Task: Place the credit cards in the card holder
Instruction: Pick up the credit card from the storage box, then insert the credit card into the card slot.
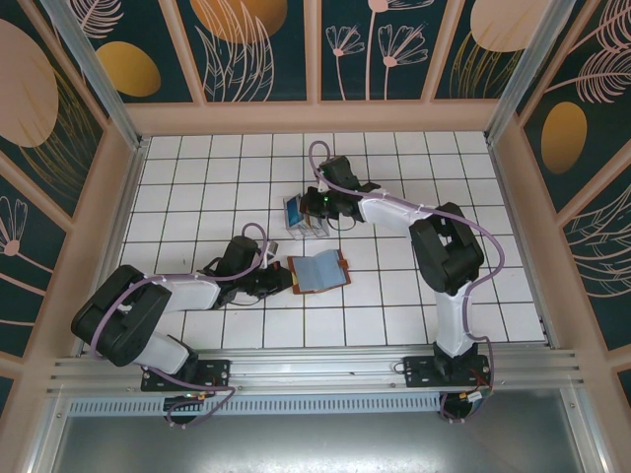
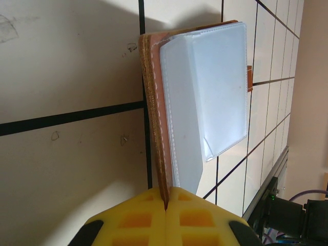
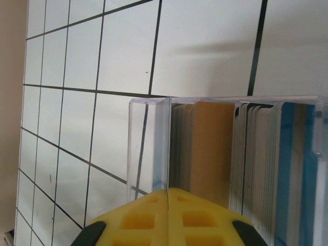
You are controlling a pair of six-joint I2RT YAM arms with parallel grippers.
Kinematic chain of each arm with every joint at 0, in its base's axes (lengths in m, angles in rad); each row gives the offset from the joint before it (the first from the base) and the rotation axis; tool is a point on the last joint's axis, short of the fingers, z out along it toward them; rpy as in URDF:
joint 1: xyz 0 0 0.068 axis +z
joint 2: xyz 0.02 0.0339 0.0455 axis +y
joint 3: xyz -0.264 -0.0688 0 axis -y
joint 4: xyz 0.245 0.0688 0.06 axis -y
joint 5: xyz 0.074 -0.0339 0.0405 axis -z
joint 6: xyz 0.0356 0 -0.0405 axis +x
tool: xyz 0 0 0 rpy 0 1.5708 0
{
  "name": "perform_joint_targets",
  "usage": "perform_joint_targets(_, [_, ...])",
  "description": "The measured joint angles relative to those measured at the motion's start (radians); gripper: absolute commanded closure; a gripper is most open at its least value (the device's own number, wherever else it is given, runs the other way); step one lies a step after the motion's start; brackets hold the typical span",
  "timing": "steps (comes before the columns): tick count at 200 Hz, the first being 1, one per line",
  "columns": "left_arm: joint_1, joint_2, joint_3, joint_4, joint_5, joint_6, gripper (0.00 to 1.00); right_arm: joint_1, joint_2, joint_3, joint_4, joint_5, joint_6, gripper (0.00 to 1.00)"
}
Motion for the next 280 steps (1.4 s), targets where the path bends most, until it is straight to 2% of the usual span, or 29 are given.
perform_joint_targets(51, [0.000, 0.000, 0.000, 0.000, 0.000, 0.000, 1.00, 0.000, -0.038, -0.013, 0.002, -0.004, -0.002, 1.00])
perform_joint_targets(113, [0.000, 0.000, 0.000, -0.001, 0.000, 0.001, 1.00, -0.004, -0.246, -0.126, 0.005, -0.034, -0.017, 1.00])
perform_joint_targets(132, [0.000, 0.000, 0.001, -0.004, 0.000, 0.002, 1.00, -0.007, -0.336, -0.224, 0.011, -0.059, -0.048, 1.00])
perform_joint_targets(174, [0.000, 0.000, 0.010, -0.024, -0.002, 0.016, 1.00, -0.032, -0.529, -0.563, 0.050, -0.173, -0.083, 1.00])
perform_joint_targets(212, [0.000, 0.017, 0.042, -0.055, -0.007, 0.036, 1.00, -0.040, -0.534, -0.735, 0.117, -0.262, -0.089, 1.00])
perform_joint_targets(280, [0.000, 0.030, 0.069, -0.104, -0.045, 0.072, 1.00, -0.110, -0.426, -0.793, 0.276, -0.352, -0.088, 1.00])
